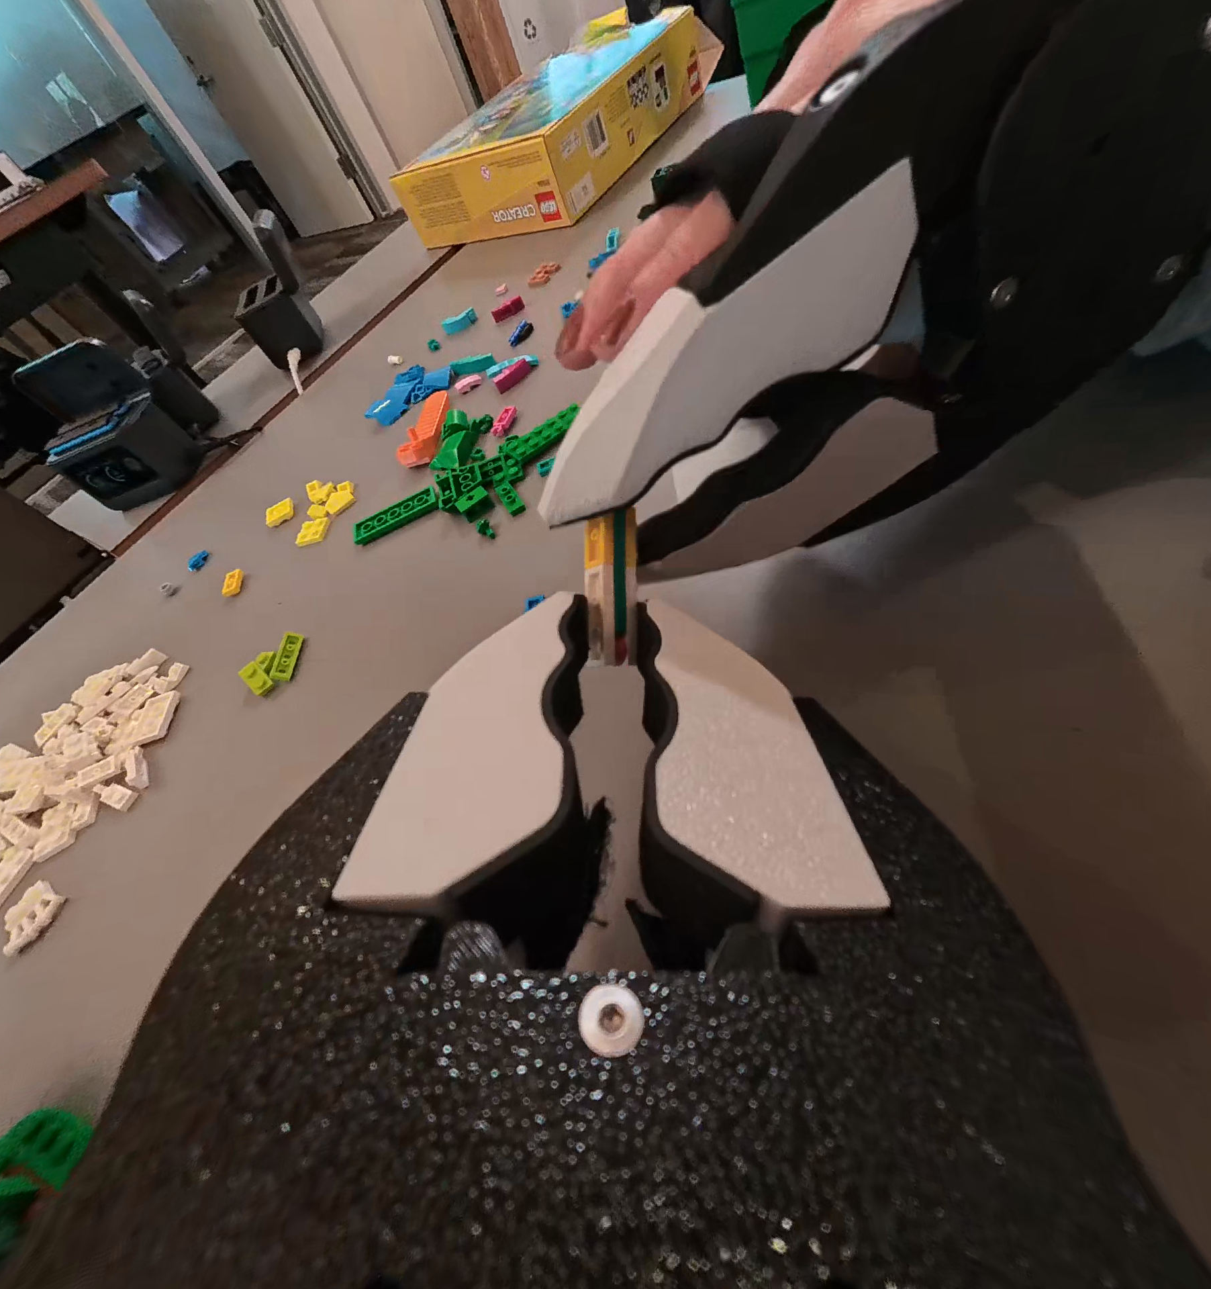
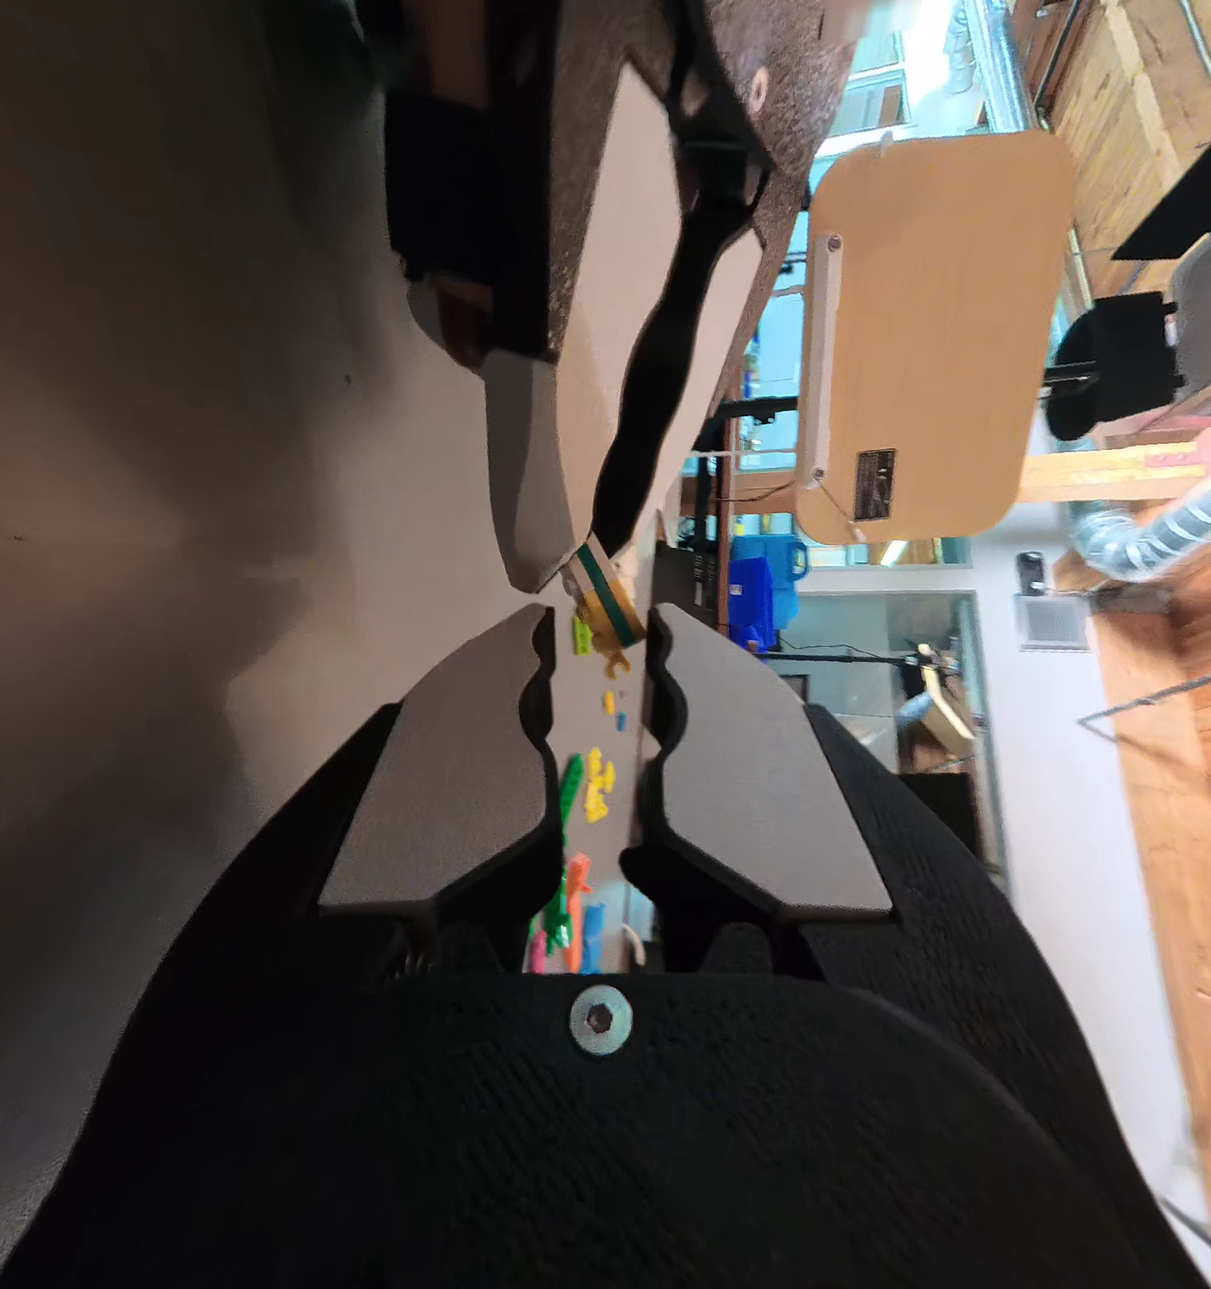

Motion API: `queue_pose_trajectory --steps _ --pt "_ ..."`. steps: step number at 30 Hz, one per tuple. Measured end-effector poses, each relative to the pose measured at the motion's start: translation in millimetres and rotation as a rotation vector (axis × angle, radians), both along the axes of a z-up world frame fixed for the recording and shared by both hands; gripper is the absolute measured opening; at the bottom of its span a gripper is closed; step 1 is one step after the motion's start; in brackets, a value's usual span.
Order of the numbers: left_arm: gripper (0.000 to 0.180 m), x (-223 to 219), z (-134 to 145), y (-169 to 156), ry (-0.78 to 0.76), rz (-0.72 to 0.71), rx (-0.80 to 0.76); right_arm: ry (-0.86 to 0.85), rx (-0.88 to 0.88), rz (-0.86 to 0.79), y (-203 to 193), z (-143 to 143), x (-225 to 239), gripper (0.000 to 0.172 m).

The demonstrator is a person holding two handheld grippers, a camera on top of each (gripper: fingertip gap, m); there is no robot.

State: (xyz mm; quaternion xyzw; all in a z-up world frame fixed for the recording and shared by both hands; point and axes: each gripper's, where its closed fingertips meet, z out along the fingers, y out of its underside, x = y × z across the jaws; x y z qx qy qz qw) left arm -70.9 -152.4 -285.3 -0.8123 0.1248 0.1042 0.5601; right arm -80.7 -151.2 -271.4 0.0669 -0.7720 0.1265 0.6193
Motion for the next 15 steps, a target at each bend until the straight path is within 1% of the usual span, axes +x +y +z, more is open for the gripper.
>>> queue_pose_trajectory --steps 1,2,4,6,8,10,12,15 --pt "0.013 -0.6 4.5 0.4 -0.011 0.008 0.03 0.035 0.013 -0.018 1.7 4.2 -1.6 0.016" --pt "0.013 -1.4 12.2 0.7 -0.034 0.02 0.083 0.052 0.001 -0.039 2.7 8.4 -2.9 0.015" --pt "0.014 -0.3 31.5 -0.4 -0.12 0.028 0.202 0.062 -0.093 -0.093 6.0 18.7 -6.5 0.015" --pt "0.025 3.4 47.0 -2.7 -0.254 -0.006 0.291 0.078 -0.182 -0.133 9.6 27.8 -9.4 0.014" --pt "0.034 4.3 58.1 -4.8 -0.424 -0.043 0.354 0.117 -0.228 -0.161 12.2 35.5 -11.2 0.014" --pt "0.035 2.1 62.3 -5.4 -0.569 -0.058 0.382 0.172 -0.253 -0.182 13.4 44.4 -11.9 0.013" --pt "0.034 0.8 63.0 -4.5 -0.669 -0.066 0.394 0.221 -0.292 -0.197 13.1 54.4 -10.8 0.011" --pt "0.026 0.8 72.2 -6.1 -0.736 -0.078 0.471 0.212 -0.367 -0.188 6.9 59.6 -8.8 0.011"
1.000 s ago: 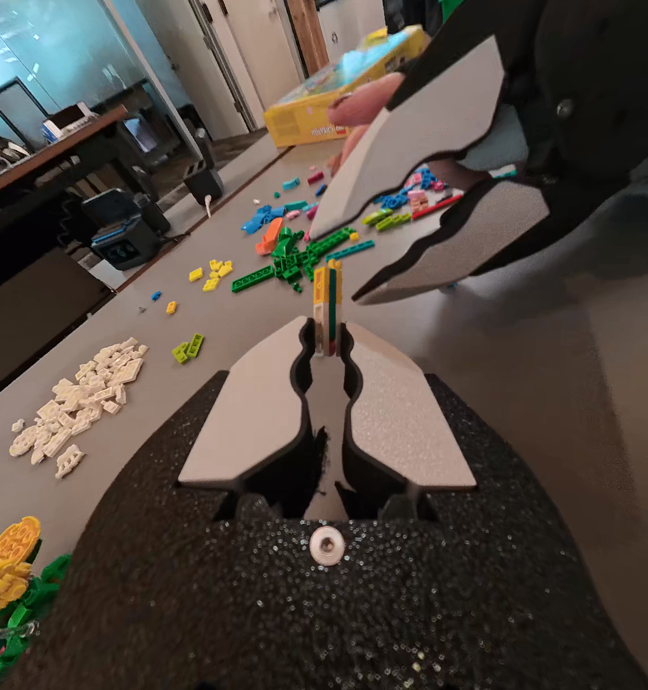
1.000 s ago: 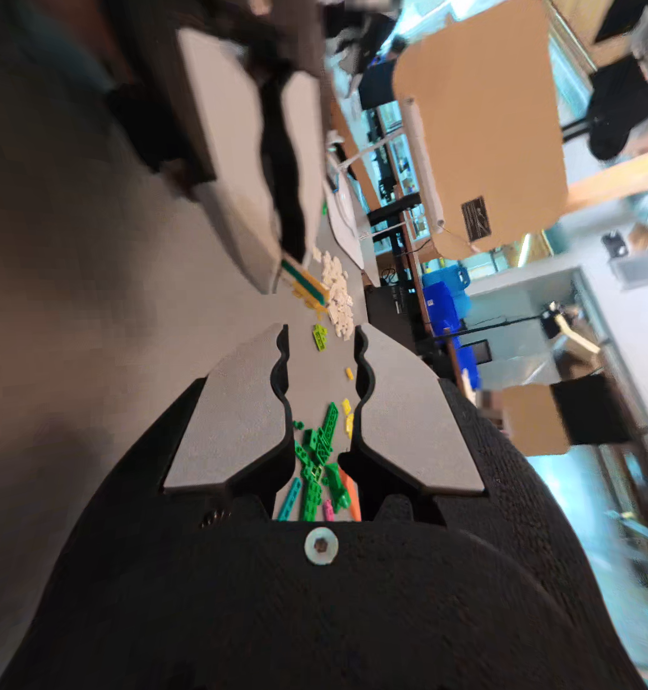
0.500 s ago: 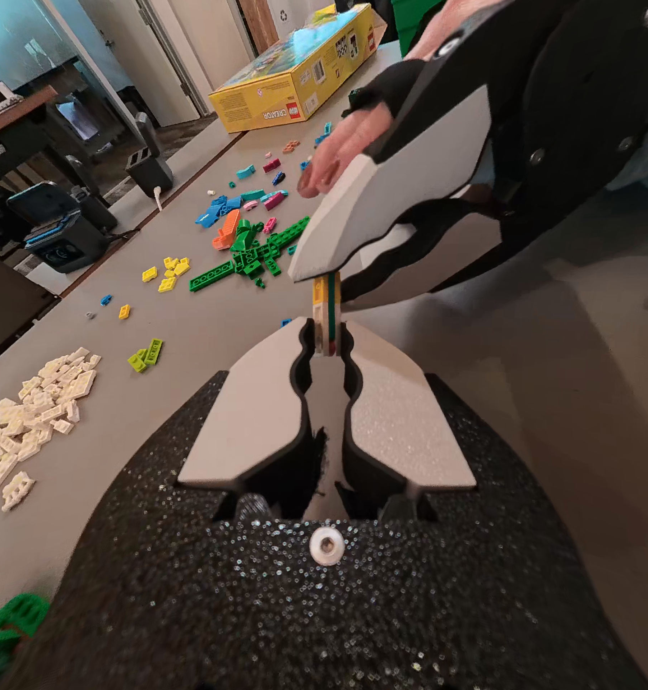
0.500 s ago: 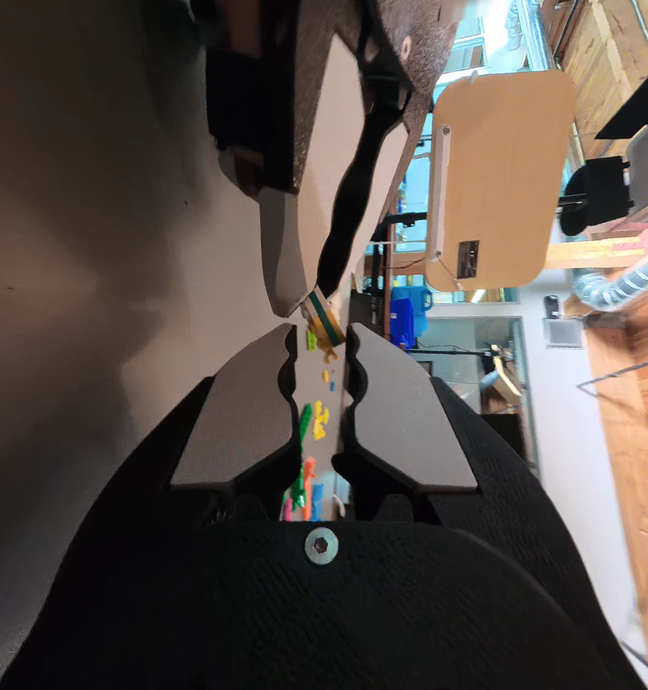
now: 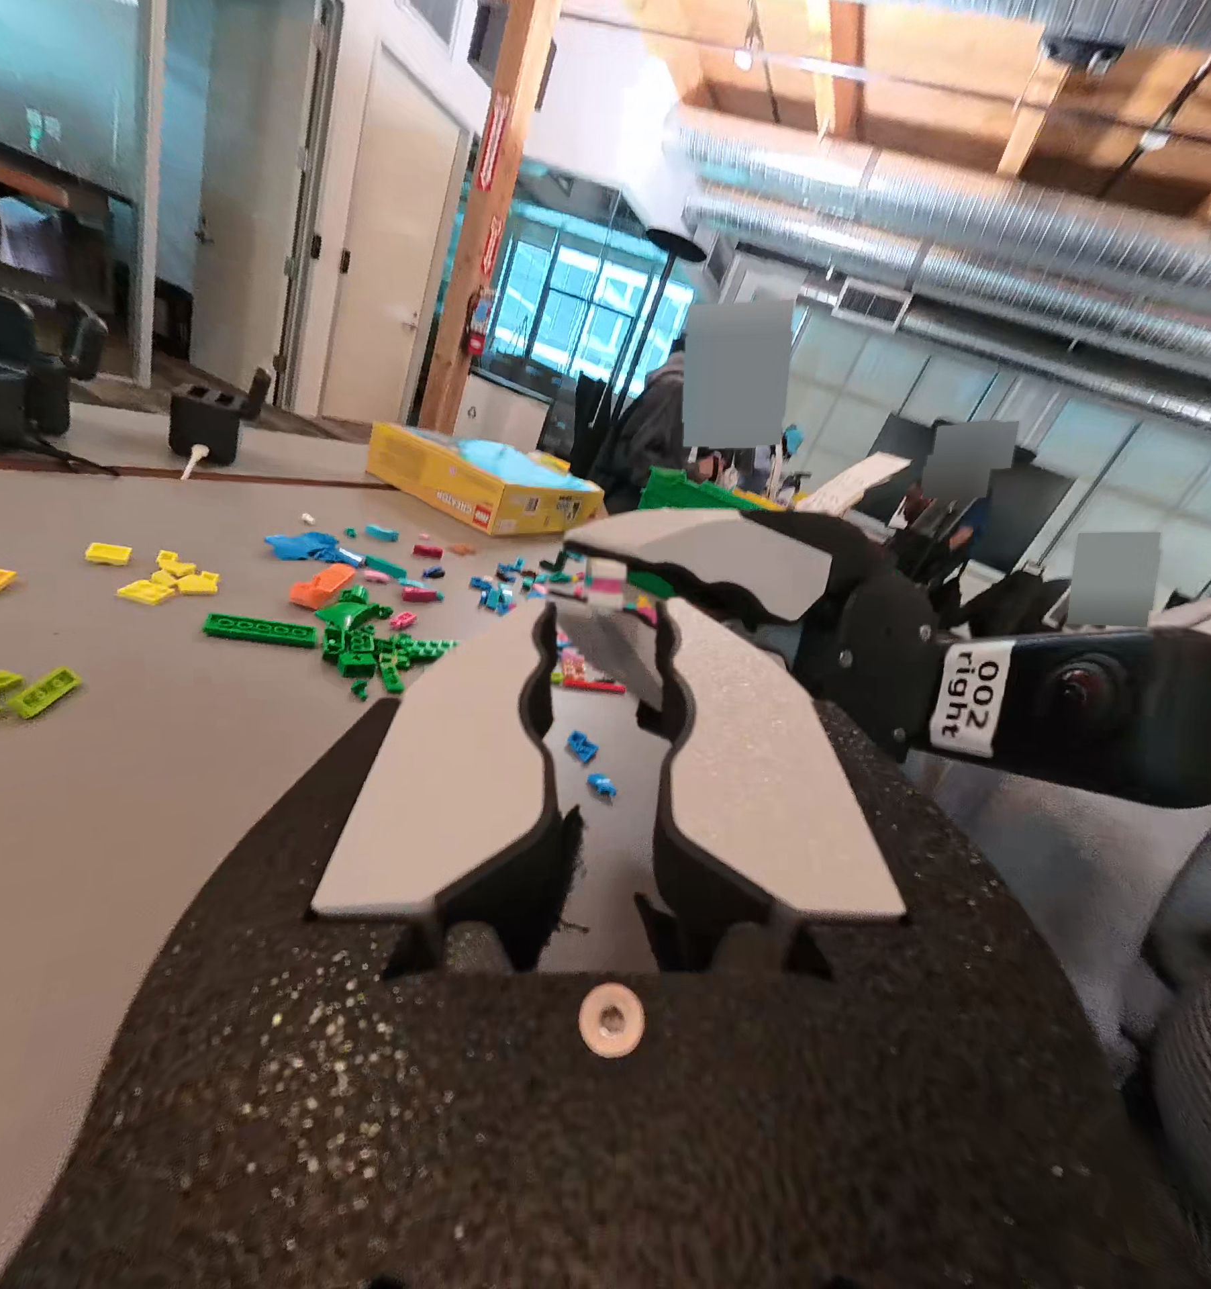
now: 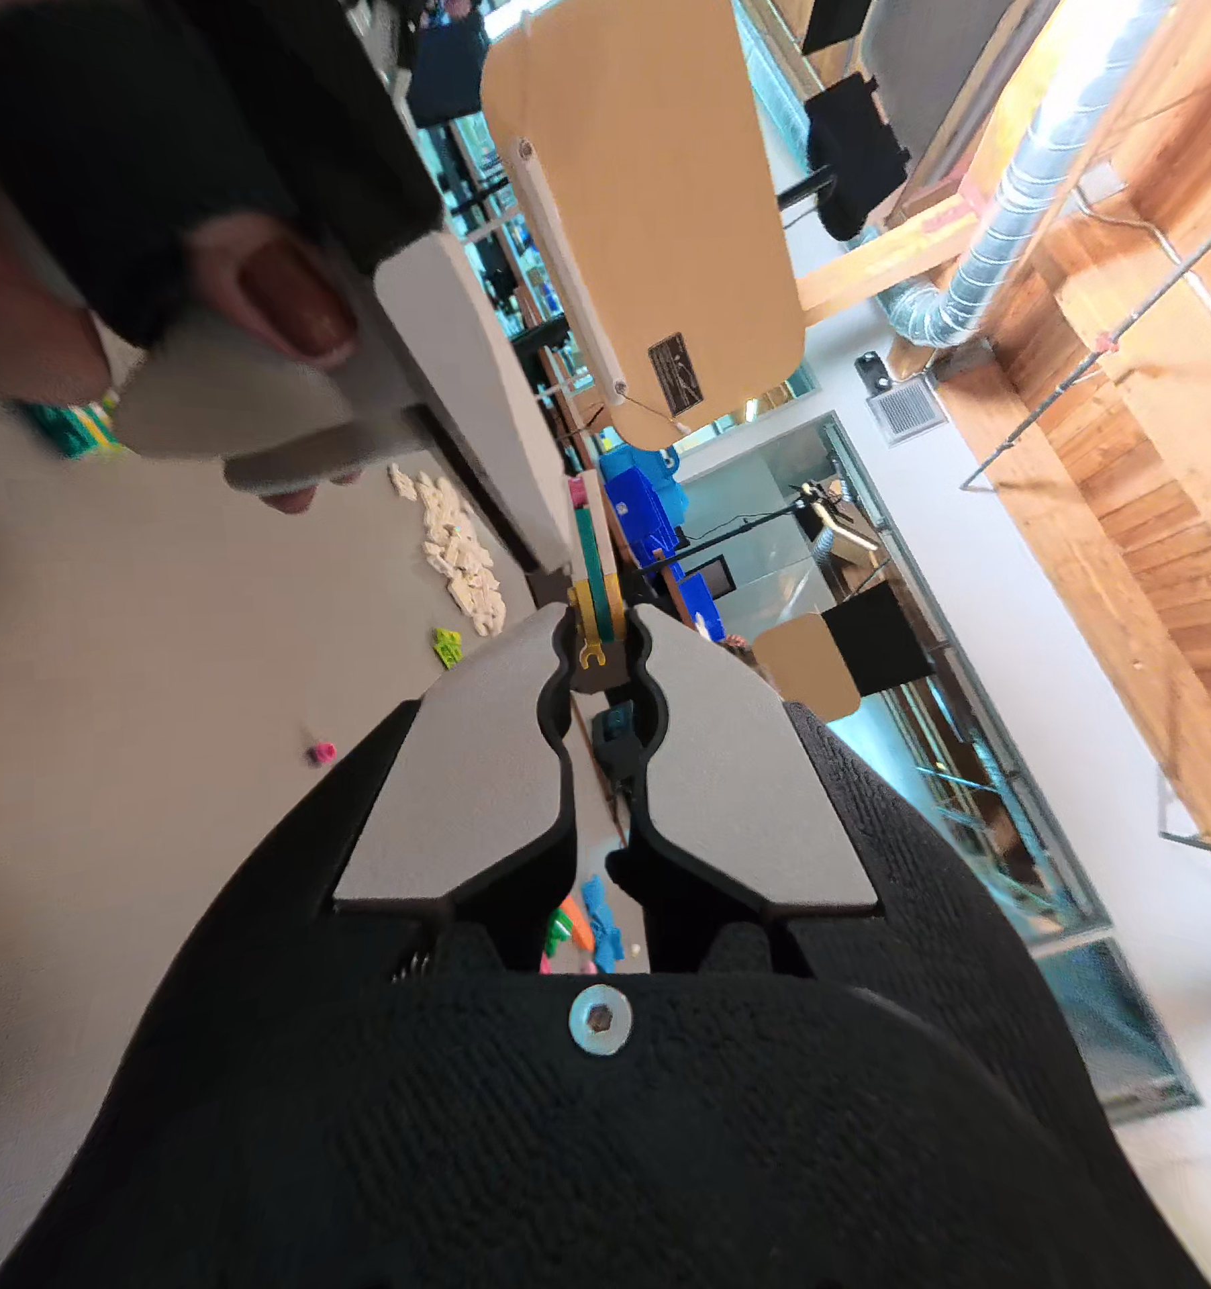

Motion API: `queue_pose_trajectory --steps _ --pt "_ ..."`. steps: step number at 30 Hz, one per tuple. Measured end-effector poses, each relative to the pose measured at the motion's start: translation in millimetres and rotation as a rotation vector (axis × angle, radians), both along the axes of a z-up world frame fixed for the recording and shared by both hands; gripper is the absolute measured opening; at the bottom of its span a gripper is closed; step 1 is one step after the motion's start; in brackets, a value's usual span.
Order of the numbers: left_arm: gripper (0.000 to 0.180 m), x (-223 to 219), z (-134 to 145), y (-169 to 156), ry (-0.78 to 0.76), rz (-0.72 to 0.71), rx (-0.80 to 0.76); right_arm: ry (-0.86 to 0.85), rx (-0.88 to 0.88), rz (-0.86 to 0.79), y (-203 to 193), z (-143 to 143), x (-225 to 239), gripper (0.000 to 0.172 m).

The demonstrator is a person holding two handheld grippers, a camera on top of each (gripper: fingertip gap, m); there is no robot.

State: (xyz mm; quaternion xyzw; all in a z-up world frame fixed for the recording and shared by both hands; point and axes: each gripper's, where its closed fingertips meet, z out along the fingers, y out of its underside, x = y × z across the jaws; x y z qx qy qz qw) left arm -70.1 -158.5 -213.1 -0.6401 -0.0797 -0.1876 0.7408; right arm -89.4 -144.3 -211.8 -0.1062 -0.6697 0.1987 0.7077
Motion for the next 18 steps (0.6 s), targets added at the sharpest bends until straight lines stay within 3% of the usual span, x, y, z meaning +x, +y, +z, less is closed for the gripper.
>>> queue_pose_trajectory --steps 3,9,13,18 --pt "0.009 -0.6 4.6 -1.8 0.009 0.031 0.042 -0.014 -0.034 0.027 -8.4 -0.4 1.8 0.011" --pt "0.008 0.8 8.0 -4.2 0.063 0.038 0.044 -0.004 -0.095 0.033 -12.4 3.9 3.8 0.011" --pt "0.008 -1.6 3.1 -2.8 0.033 0.039 0.01 0.041 0.009 -0.02 -10.5 3.5 2.1 0.018" --pt "0.008 3.5 -0.1 0.8 0.022 0.008 -0.021 0.113 0.208 -0.075 -14.1 1.9 2.2 0.014"
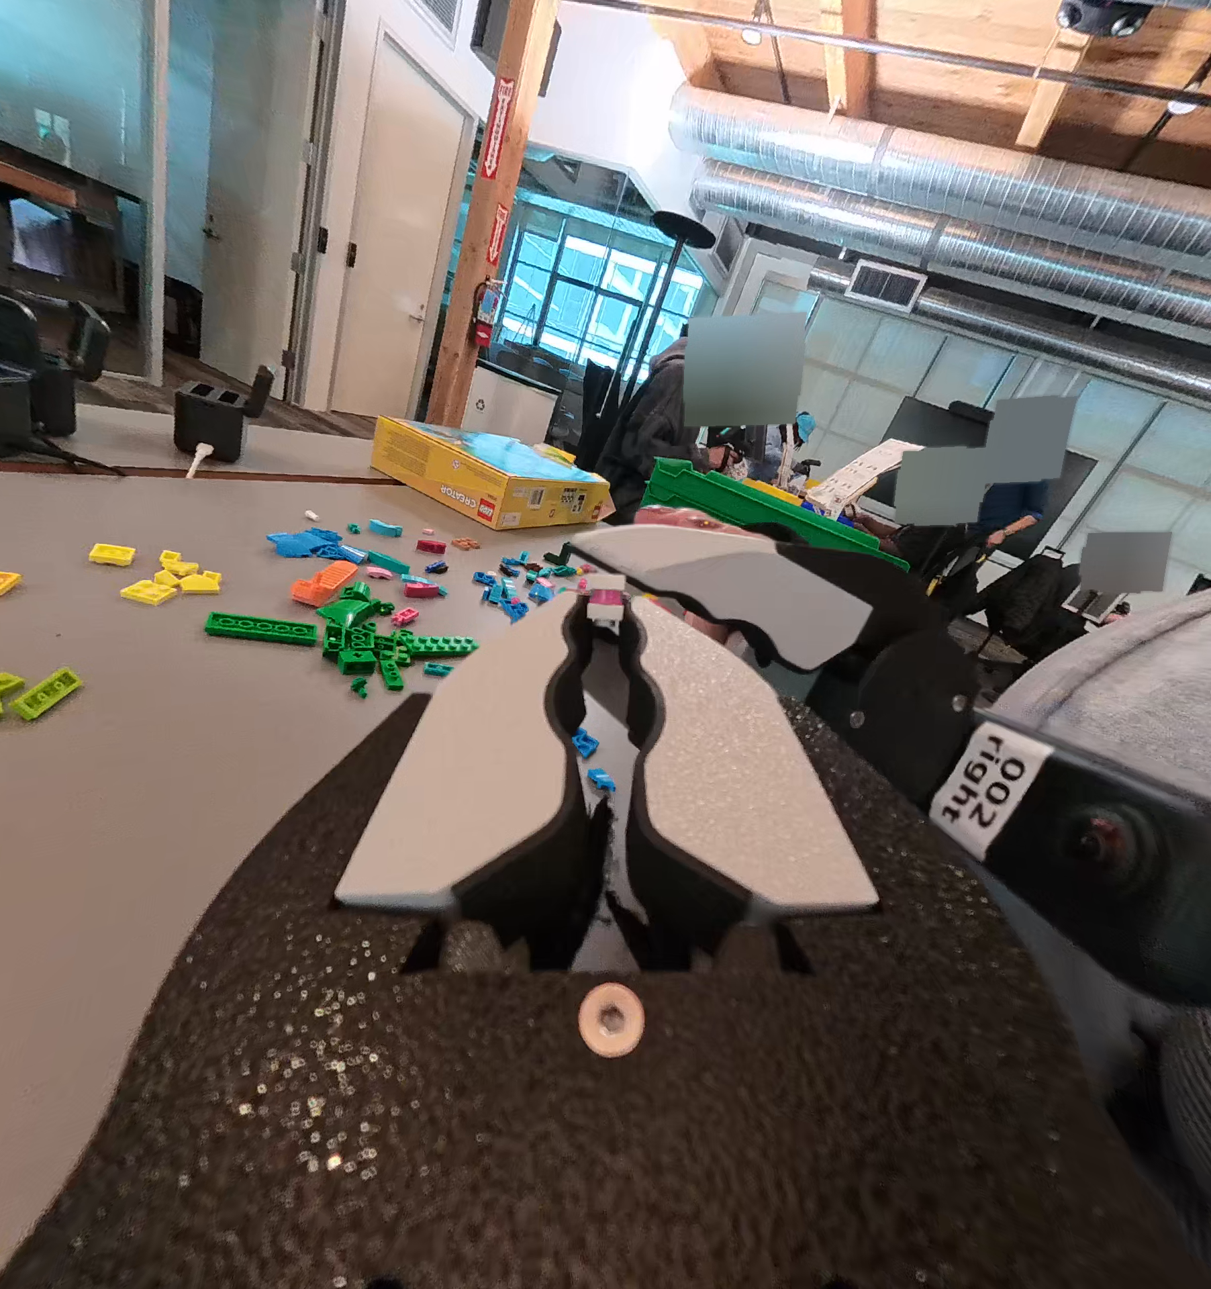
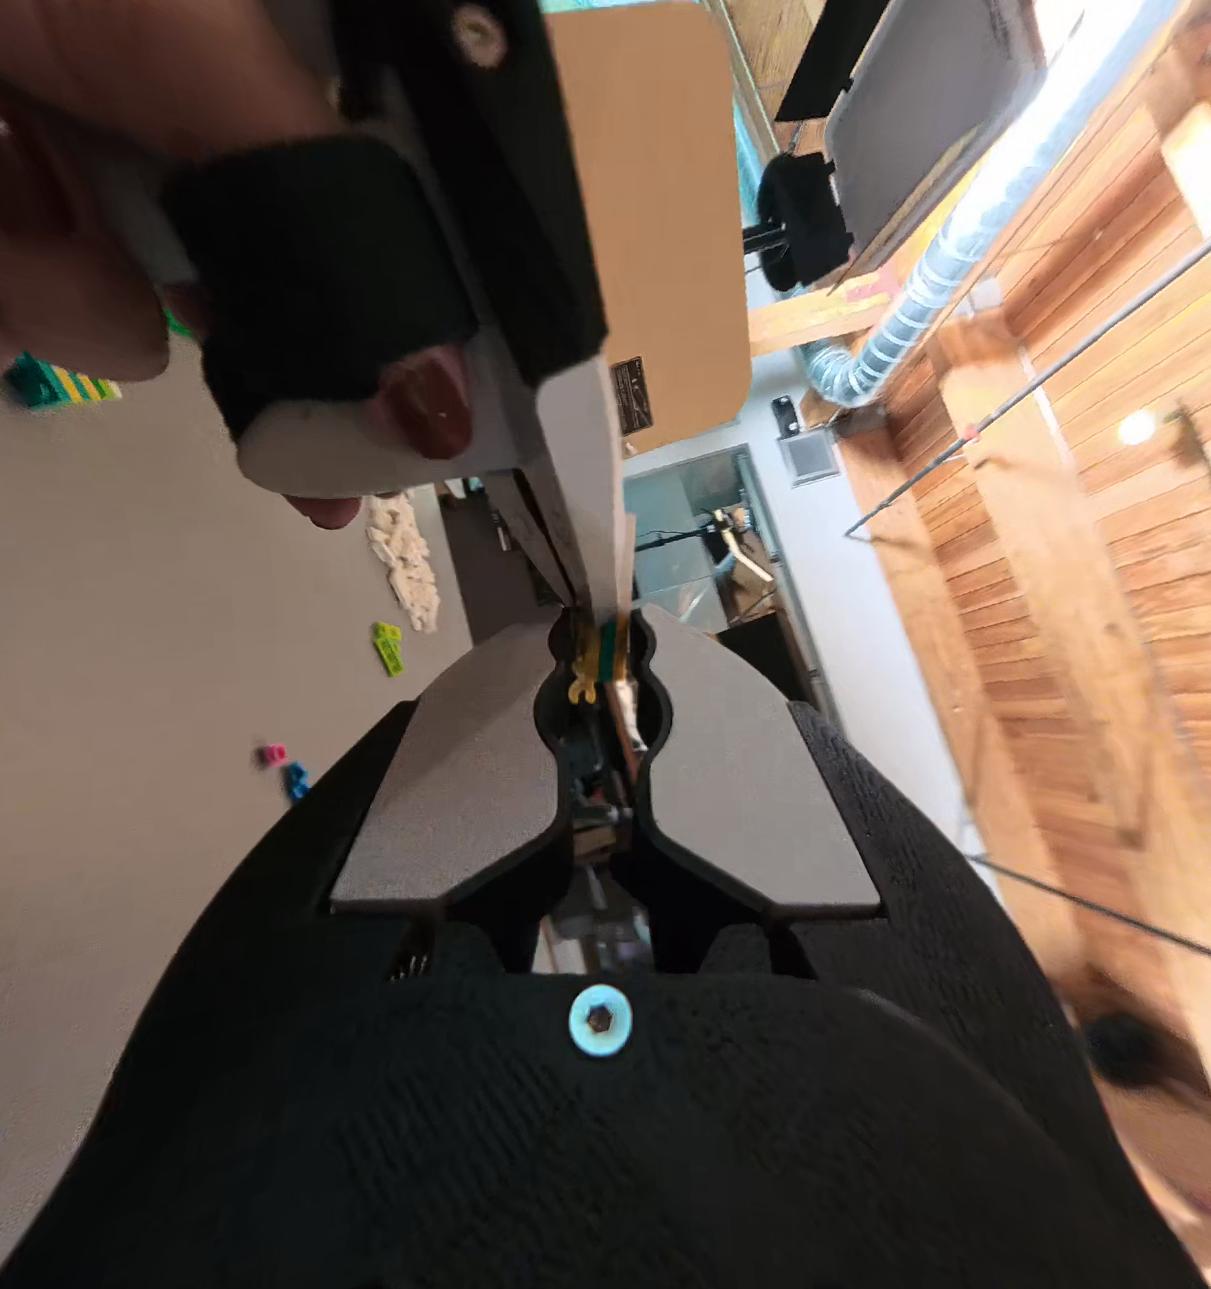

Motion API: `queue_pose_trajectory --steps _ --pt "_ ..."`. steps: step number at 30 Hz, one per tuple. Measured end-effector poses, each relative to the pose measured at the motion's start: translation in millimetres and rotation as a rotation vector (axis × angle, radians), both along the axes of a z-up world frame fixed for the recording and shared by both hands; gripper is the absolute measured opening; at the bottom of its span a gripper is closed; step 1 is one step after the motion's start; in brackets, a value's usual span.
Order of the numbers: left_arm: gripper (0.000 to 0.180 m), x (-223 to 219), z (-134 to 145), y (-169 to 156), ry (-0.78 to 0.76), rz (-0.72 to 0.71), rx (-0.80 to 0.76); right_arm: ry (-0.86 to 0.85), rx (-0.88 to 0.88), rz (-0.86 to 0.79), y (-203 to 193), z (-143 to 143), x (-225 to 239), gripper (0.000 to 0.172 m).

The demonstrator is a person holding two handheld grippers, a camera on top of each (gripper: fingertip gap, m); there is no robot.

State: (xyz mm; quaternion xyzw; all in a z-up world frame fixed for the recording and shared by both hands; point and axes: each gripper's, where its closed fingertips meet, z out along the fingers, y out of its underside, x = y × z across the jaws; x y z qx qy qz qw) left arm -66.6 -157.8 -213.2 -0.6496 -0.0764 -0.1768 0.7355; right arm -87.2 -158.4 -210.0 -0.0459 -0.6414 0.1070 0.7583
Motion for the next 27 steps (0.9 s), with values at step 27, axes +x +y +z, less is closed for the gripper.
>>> queue_pose_trajectory --steps 27 --pt "0.008 24.6 10.0 -15.1 -0.062 -0.363 0.089 -0.605 -0.846 0.582 -26.5 1.8 29.5 0.012"
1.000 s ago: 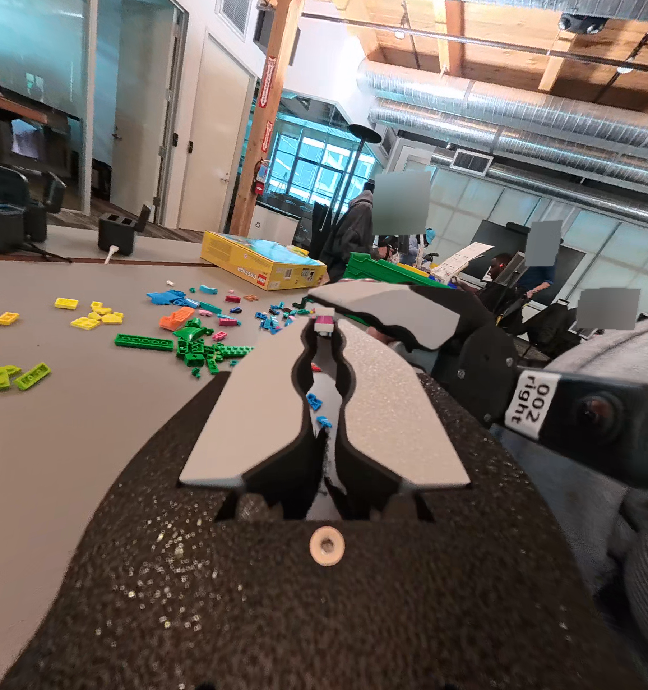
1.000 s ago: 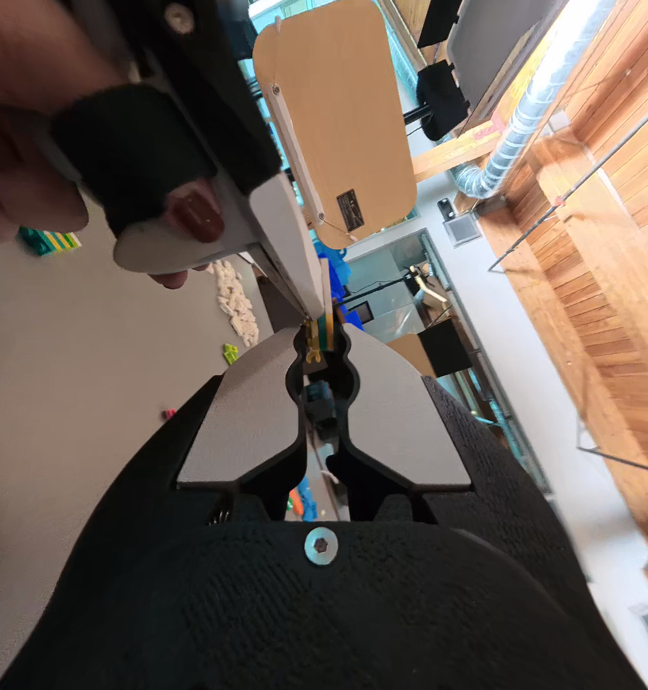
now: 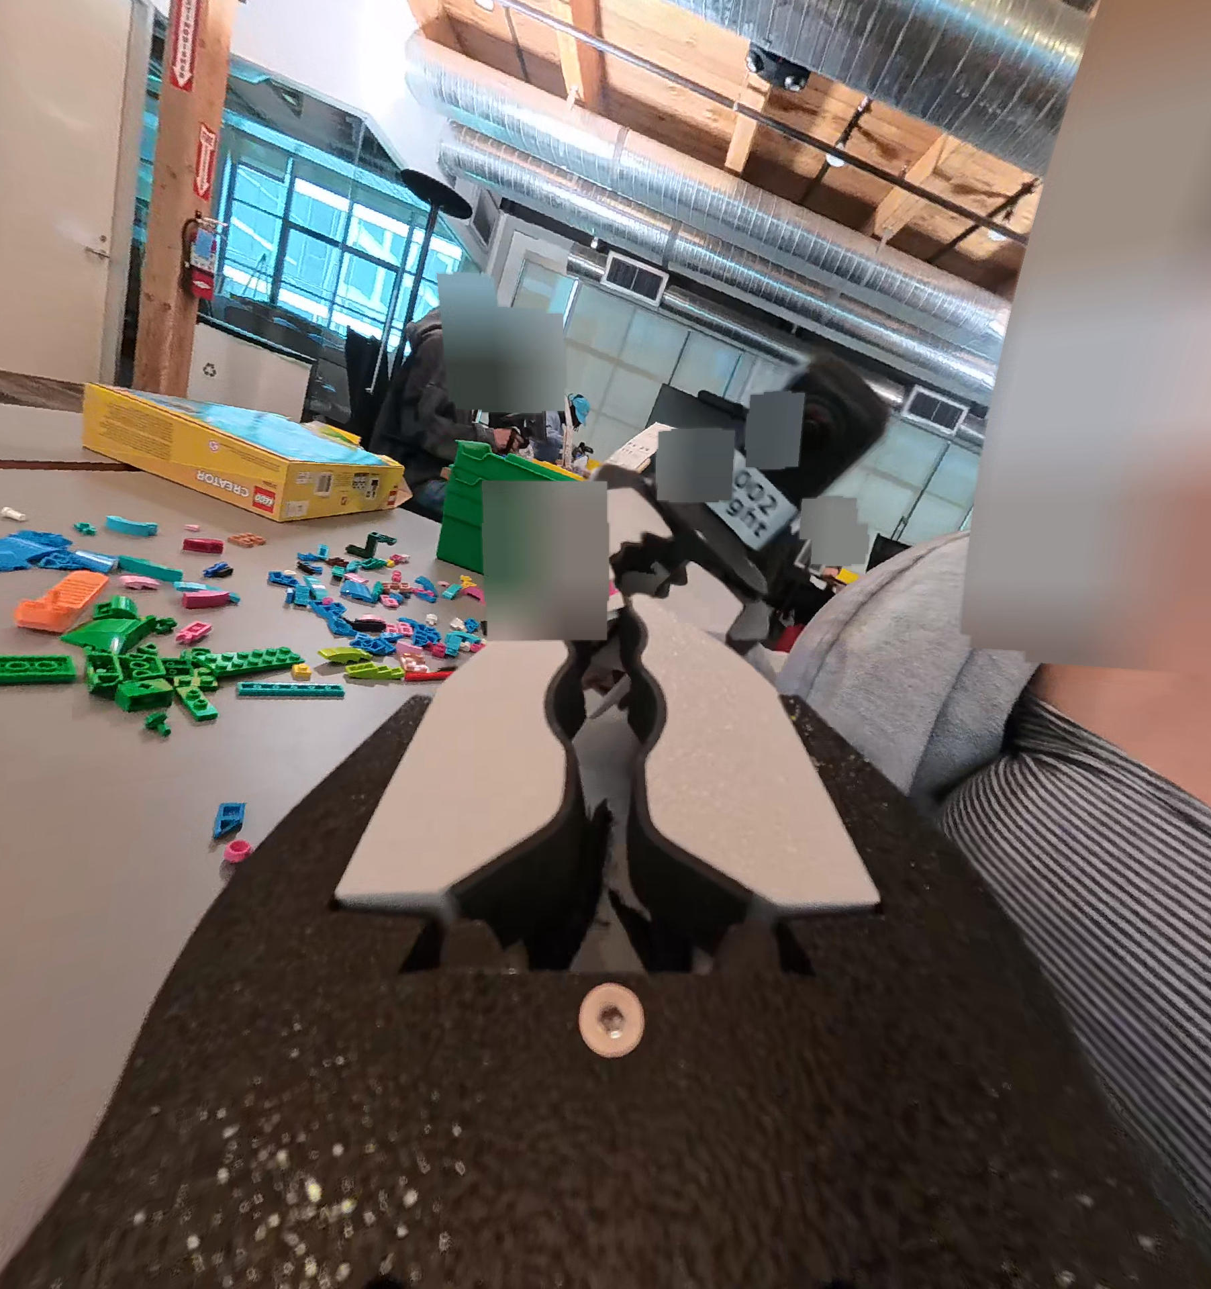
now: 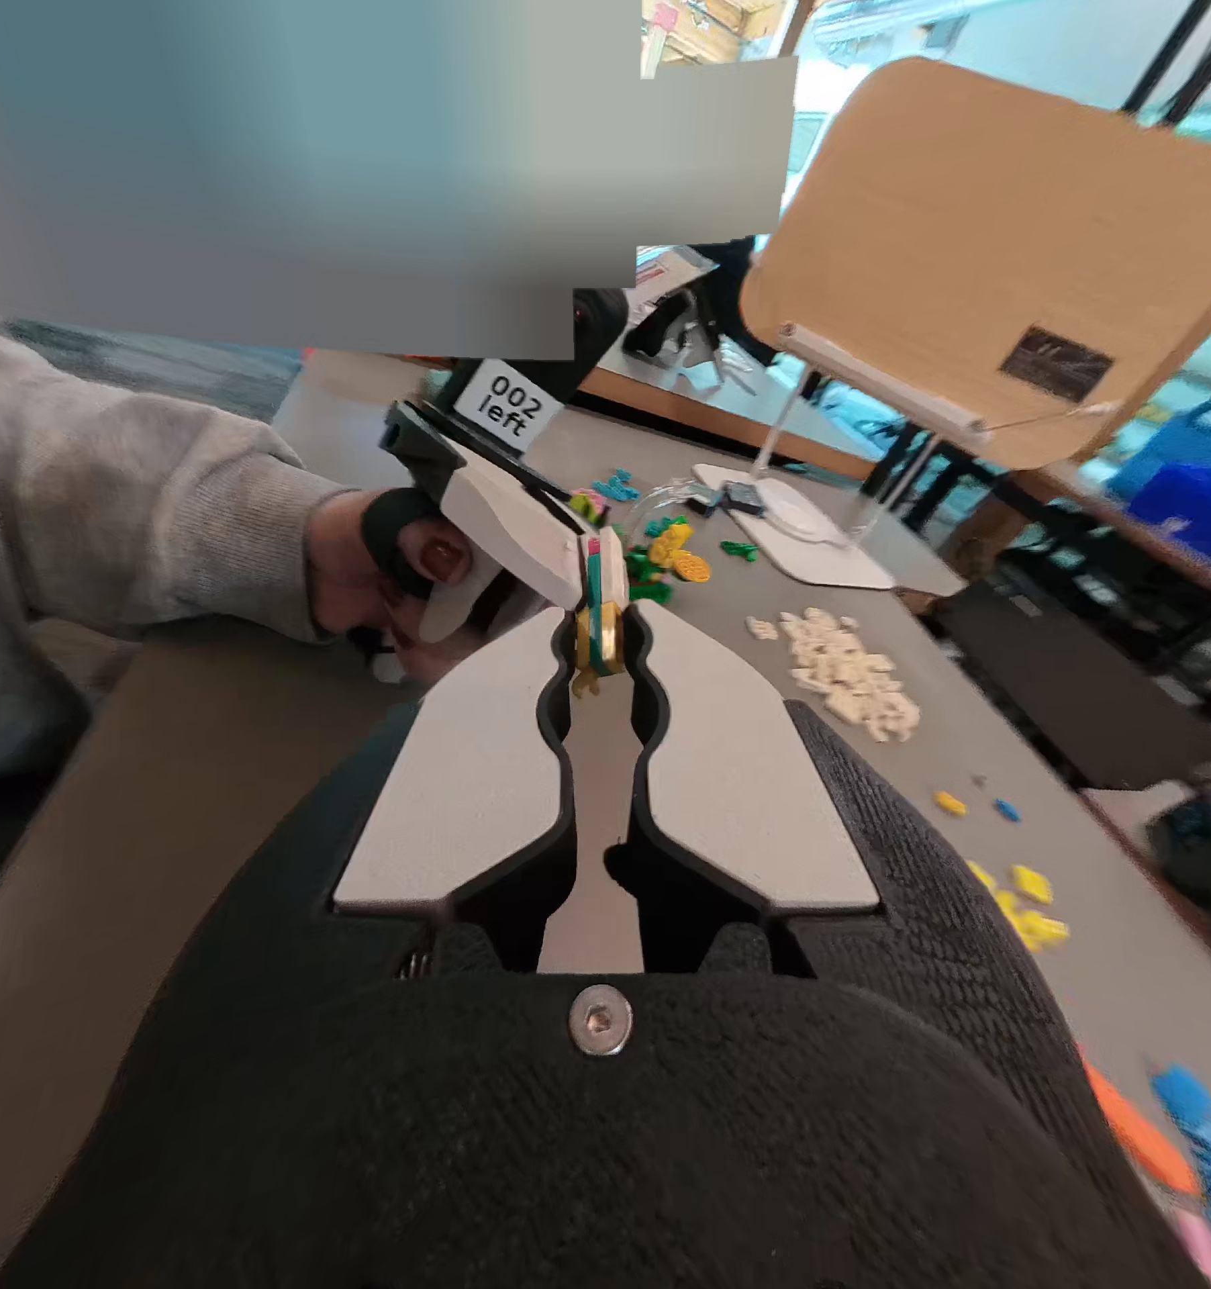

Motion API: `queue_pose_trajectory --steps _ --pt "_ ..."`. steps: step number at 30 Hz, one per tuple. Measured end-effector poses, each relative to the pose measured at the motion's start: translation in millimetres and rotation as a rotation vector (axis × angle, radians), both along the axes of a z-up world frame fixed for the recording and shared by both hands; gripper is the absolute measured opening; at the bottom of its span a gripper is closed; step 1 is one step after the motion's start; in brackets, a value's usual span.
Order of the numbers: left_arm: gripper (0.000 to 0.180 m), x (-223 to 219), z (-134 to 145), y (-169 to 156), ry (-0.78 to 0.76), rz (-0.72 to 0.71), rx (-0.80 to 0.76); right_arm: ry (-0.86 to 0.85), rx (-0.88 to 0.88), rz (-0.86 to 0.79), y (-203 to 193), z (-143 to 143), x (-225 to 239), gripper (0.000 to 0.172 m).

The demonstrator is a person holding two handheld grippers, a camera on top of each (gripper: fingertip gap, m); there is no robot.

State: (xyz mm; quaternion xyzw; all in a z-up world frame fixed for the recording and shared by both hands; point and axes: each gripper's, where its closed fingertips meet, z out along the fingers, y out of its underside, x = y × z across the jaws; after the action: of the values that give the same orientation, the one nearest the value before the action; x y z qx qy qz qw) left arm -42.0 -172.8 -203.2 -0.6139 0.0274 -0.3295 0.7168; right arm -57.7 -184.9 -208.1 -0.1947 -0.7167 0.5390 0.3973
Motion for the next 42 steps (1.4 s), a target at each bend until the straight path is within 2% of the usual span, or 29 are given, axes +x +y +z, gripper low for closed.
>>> queue_pose_trajectory --steps 2,5,8,10,15,17,19,24,26,30,32,34,36,42 --pt "0.007 -7.5 -4.5 3.9 -0.019 0.043 -0.035 0.116 0.134 -0.111 5.5 -2.1 -7.5 0.012" --pt "0.007 -12.7 -11.4 7.7 0.001 0.094 -0.082 0.281 0.431 -0.299 15.7 -10.2 -19.2 0.016" --pt "0.007 -11.4 -17.6 11.6 0.024 0.11 -0.119 0.345 0.613 -0.403 23.6 -16.5 -26.4 0.02" --pt "0.007 -11.7 -15.9 12.5 0.007 0.115 -0.114 0.345 0.638 -0.413 25.0 -18.0 -27.2 0.01" --pt "0.009 -16.5 -12.2 15.9 0.006 0.215 -0.077 0.331 0.649 -0.474 30.2 -14.0 -28.8 0.009" --pt "0.024 -17.4 -11.0 15.0 -0.005 0.217 -0.065 0.352 0.649 -0.51 33.8 -8.2 -28.5 0.009" --pt "0.029 -18.3 -9.9 14.5 -0.043 0.196 -0.056 0.363 0.62 -0.515 34.8 -3.1 -27.1 0.009" --pt "0.022 -17.1 1.0 8.7 -0.086 0.172 0.025 0.369 0.633 -0.507 30.3 -3.4 -25.7 0.008" --pt "0.009 -17.7 2.7 7.2 -0.075 0.185 0.041 0.37 0.635 -0.505 28.6 -3.8 -25.6 0.008" --pt "0.008 -16.3 0.5 6.6 -0.029 0.173 0.011 0.372 0.655 -0.522 30.0 -4.3 -25.5 0.008" --pt "0.007 -14.9 3.3 2.1 -0.045 0.128 0.026 0.295 0.545 -0.475 24.6 -5.5 -23.8 0.008" --pt "0.008 -13.5 7.2 -1.0 -0.088 0.081 0.047 0.133 0.29 -0.351 15.6 -6.0 -20.0 0.009" --pt "0.008 -12.7 7.3 -2.4 -0.092 0.065 0.052 0.005 0.106 -0.249 10.2 -7.4 -17.1 0.008" --pt "0.008 -9.0 10.4 -9.3 -0.105 -0.005 0.079 -0.212 -0.208 -0.038 -2.4 -3.6 -6.9 0.009"
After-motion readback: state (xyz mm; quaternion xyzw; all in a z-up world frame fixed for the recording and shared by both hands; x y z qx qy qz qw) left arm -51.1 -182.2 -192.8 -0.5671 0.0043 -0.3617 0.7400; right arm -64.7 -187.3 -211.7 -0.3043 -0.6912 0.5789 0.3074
